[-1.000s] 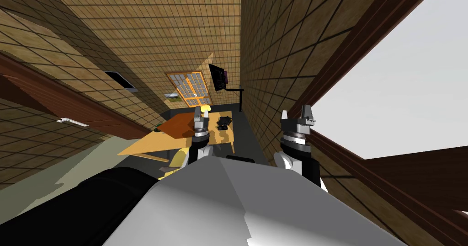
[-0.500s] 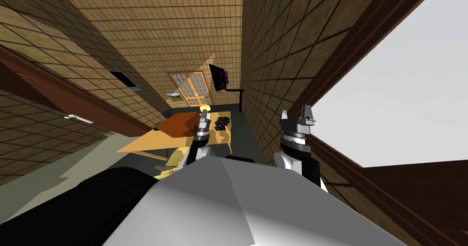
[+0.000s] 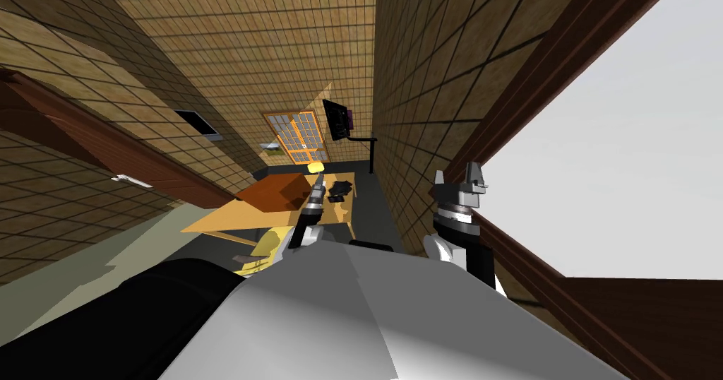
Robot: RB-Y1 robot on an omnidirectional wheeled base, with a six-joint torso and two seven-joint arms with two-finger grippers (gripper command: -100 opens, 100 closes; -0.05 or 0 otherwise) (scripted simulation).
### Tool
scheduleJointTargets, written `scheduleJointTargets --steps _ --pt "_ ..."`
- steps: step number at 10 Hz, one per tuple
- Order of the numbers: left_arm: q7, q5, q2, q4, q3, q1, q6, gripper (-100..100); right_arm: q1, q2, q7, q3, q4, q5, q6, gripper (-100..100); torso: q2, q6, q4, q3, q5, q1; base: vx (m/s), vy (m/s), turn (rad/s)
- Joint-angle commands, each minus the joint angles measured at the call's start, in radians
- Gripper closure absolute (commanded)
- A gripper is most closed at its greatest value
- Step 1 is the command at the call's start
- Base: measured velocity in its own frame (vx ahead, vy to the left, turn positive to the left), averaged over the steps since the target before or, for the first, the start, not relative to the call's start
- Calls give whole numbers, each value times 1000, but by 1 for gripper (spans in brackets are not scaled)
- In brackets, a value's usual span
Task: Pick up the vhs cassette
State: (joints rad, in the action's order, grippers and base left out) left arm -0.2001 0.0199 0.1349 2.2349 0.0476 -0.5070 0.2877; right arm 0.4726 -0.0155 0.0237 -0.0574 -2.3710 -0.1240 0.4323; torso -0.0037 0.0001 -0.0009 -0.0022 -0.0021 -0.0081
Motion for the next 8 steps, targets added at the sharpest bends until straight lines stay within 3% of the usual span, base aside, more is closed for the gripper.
scheduleJointTargets --steps 1,8 --pt "-8 -7 12 -23 18 2 -50 -100 0 0 0 0 0 0 0 0 0 0 0 0 0 0 53 -123 33" --pt "-34 -26 35 -106 67 23 -210 -100 0 0 0 0 0 0 0 0 -1 0 0 0 1 2 49 -78 37"
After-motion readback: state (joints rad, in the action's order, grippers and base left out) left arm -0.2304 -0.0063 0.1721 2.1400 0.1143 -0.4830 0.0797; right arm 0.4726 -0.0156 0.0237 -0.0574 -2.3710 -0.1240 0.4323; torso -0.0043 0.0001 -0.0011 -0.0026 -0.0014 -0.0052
